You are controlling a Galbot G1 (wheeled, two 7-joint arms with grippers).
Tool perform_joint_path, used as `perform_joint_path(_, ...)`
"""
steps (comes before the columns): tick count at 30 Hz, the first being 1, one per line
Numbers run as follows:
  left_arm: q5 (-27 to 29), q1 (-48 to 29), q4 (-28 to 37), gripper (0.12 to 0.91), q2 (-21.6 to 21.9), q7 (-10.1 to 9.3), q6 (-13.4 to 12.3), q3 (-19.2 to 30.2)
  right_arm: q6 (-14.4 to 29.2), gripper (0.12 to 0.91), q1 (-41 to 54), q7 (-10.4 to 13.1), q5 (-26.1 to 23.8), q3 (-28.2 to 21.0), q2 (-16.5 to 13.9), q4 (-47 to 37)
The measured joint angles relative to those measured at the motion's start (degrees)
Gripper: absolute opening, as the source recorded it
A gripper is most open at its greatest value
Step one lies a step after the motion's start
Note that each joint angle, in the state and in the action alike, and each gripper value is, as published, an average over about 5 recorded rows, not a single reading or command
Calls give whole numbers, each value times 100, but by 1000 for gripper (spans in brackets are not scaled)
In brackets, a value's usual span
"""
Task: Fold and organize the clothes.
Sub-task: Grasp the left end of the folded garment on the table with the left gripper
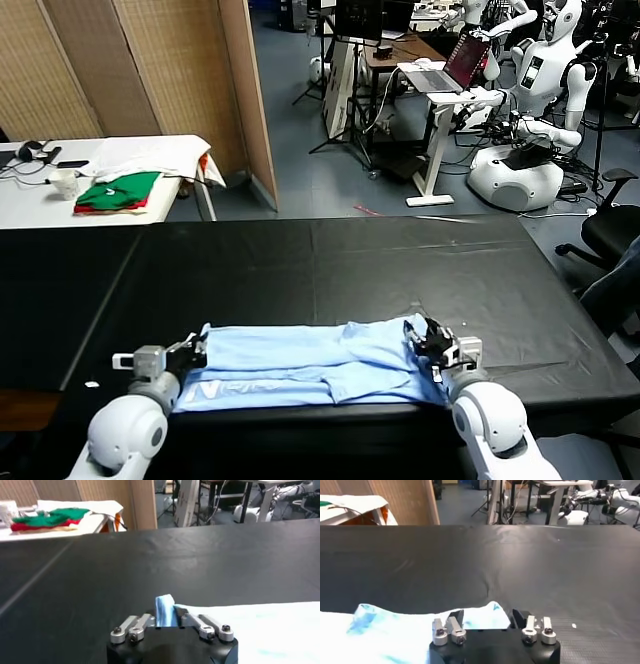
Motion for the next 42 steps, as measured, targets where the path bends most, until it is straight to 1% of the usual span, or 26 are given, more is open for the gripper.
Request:
perform_joint_path(3,84,15,18,347,-12,3,-37,0,70,718,-6,-14,-32,-2,41,-39)
perform_joint_path(4,111,24,16,302,-18,3,-53,-2,104,674,-12,-8,-40,-1,54,-47)
perform_joint_path(6,183,51,2,240,-33,1,-95,-10,185,560,-28,23,-57,7,77,-56)
perform_joint_path(8,278,79,-22,211,-54,0,-146,-22,275,410,-50,75,-77,23,98,-59)
perform_joint_path(11,411,109,-52,170,-93,-11,-214,-36,385,239,-84,171,-114,48,132,-71)
perform_joint_path(12,444,113,-56,158,-105,-16,-231,-37,408,197,-93,195,-126,55,144,-77)
perform_joint_path(14,499,109,-57,150,-130,-24,-261,-32,447,150,-107,217,-137,67,169,-86)
perform_joint_path(15,521,101,-54,148,-144,-27,-278,-27,464,142,-112,205,-133,72,180,-88)
perform_joint_path(18,570,64,-27,151,-193,-33,-328,-4,526,140,-130,86,-93,89,196,-73)
perform_joint_path(19,595,54,-13,172,-211,-31,-356,2,551,143,-139,29,-80,99,197,-59)
perform_joint_path(20,627,47,1,192,-229,-27,-385,6,577,157,-153,-25,-71,111,194,-41)
perform_joint_path(21,675,47,13,232,-246,-19,-424,9,606,170,-170,-72,-67,125,189,-18)
perform_joint_path(22,732,53,21,291,-260,-4,-471,8,637,203,-188,-116,-67,142,180,6)
perform_joint_path(24,865,84,23,403,-279,32,-579,-3,699,303,-238,-190,-69,189,150,73)
perform_joint_path(25,923,106,14,478,-283,48,-637,-16,724,359,-266,-218,-70,217,132,114)
perform_joint_path(26,961,127,1,535,-285,60,-686,-33,744,435,-297,-243,-71,246,114,161)
perform_joint_path(27,980,148,-16,592,-290,64,-724,-55,762,492,-330,-263,-71,278,98,212)
perform_joint_path(28,982,166,-36,668,-297,62,-750,-80,779,548,-367,-279,-68,314,84,265)
perform_joint_path(29,972,184,-58,725,-308,57,-766,-109,797,624,-410,-293,-59,355,72,323)
perform_joint_path(31,944,223,-105,827,-348,46,-778,-179,838,735,-514,-315,-32,455,49,446)
perform_joint_path(32,925,247,-133,861,-375,42,-782,-221,862,795,-576,-325,-16,513,37,511)
perform_joint_path(33,898,278,-165,878,-405,41,-784,-266,883,837,-641,-335,1,569,25,574)
perform_joint_path(35,814,365,-249,901,-482,50,-792,-368,917,888,-778,-353,30,663,7,694)
perform_joint_path(38,673,560,-389,906,-648,127,-850,-532,945,904,-954,-372,69,741,-7,833)
perform_joint_path(42,631,854,-492,907,-933,280,-1032,-737,952,907,-1024,-383,110,764,-38,895)
